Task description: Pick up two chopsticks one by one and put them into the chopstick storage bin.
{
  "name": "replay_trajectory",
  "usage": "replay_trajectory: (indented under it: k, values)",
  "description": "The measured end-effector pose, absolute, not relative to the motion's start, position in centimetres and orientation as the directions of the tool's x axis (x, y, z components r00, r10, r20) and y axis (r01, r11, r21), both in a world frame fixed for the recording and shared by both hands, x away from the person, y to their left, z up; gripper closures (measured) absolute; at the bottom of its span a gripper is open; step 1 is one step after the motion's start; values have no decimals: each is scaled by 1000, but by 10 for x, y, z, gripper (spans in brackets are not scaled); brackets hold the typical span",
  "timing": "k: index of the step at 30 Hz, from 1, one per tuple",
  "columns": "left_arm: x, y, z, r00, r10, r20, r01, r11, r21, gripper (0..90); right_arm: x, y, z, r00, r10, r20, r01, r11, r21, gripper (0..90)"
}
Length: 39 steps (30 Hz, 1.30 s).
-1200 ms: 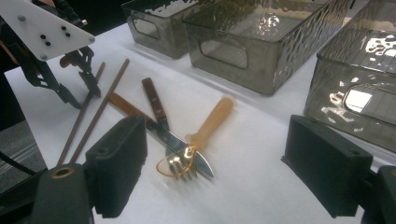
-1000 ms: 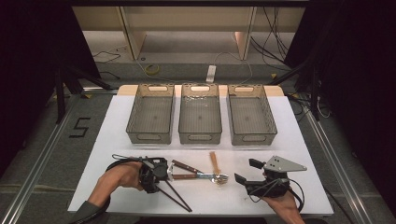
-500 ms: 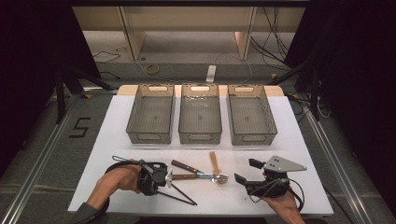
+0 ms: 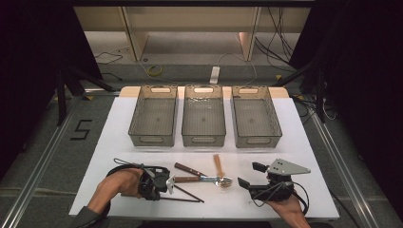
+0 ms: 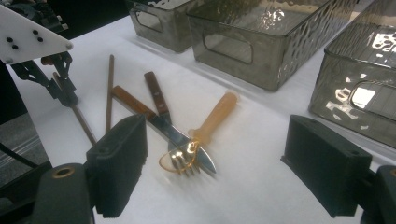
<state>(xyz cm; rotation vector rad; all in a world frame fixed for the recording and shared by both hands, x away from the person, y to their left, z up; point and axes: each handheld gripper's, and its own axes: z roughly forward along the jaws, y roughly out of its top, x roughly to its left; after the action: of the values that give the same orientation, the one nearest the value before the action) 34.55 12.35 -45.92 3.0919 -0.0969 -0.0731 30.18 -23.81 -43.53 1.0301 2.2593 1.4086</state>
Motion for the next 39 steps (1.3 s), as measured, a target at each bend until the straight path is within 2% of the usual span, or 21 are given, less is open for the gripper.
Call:
replay_trajectory:
  k: [3,8,12,19,27,39]
  values:
    - [346,123,-457,997,-53,-54,-51,-998,39,849,302,-238,-435,-706,697,125,419,269,867,222]
    - [345,124,-450,998,-26,-58,-22,-997,72,850,302,-238,-436,-707,696,124,420,272,866,222]
    - [343,122,-439,1000,0,-31,3,-996,93,851,302,-238,-436,-707,696,126,422,271,865,223]
    - [352,121,-420,982,179,58,165,-968,190,850,302,-238,-436,-707,696,126,421,272,865,223]
    - [368,132,-412,915,399,56,364,-879,307,850,302,-238,-436,-702,700,131,426,266,865,223]
    - [386,140,-388,842,535,72,452,-771,448,850,302,-238,-436,-703,699,133,427,265,864,222]
